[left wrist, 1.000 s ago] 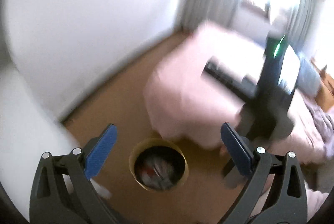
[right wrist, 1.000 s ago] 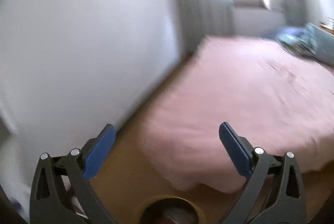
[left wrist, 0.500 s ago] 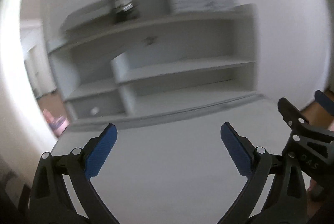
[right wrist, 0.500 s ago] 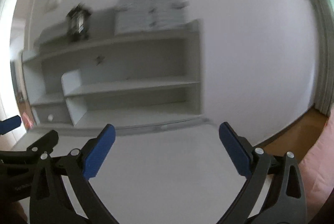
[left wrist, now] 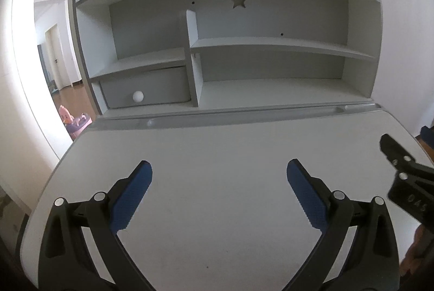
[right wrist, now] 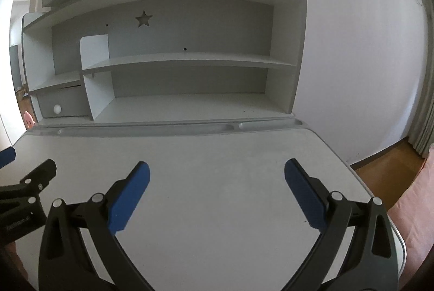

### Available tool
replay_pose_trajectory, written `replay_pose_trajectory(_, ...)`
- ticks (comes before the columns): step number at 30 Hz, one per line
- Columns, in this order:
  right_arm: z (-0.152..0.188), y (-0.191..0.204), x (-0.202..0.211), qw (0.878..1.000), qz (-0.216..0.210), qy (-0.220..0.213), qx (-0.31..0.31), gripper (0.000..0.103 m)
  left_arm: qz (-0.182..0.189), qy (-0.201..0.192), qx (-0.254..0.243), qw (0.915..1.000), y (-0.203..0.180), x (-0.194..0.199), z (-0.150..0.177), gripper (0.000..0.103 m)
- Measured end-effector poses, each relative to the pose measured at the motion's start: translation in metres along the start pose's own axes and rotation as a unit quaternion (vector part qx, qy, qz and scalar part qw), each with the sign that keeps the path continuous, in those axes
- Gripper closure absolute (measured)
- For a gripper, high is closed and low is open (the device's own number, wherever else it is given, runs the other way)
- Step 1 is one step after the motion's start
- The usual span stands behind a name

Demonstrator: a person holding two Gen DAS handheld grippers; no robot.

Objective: Collect trash

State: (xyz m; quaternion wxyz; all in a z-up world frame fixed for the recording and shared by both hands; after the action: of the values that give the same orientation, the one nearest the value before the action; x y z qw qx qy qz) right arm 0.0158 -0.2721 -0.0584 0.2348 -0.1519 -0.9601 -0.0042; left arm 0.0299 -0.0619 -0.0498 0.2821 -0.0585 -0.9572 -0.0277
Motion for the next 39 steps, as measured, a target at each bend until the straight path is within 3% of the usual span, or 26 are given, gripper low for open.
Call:
replay_pose_trajectory(7, 0.001, -0.002, 0.001, 1.0, 0.012, -0.006, -0.004, 0.007, 0.005, 0.005, 0.001, 1.0, 0.001, -0.008, 0.003, 0.006)
replay_pose_trajectory(12, 0.001, -0.011, 0.003, 1.0, 0.009, -0.011, -0.021, 0.007, -0.057, 0.021, 0.018, 0.998, 0.007, -0.012, 0.005, 0.006)
replay_pose_trajectory(17, 0.002, -0.013, 0.002, 1.0, 0.004, -0.005, -0.026, 0.007, -0.036, 0.027, 0.036, 0.9983, 0.014, -0.013, 0.006, 0.006)
replay_pose_trajectory(39, 0.006, -0.024, 0.0, 0.999, -0.001, 0.011, -0.046, 0.007, -0.034, 0.026, 0.026, 0.9988, 0.011, -0.014, 0.005, 0.006)
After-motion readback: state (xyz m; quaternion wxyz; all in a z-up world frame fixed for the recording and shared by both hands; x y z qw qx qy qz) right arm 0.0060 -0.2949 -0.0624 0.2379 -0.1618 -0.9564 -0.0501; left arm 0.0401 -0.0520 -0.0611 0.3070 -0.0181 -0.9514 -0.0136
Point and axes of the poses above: each gripper's, at about its wrist camera, not at the fingertips, and x roughly against the way its jaws point, y to its left, z to its underside, the point moved 2 cm from there along -x, roughly the way its jaws point, and after that the axes turned 6 degrees about z, right-handed, at the moved point
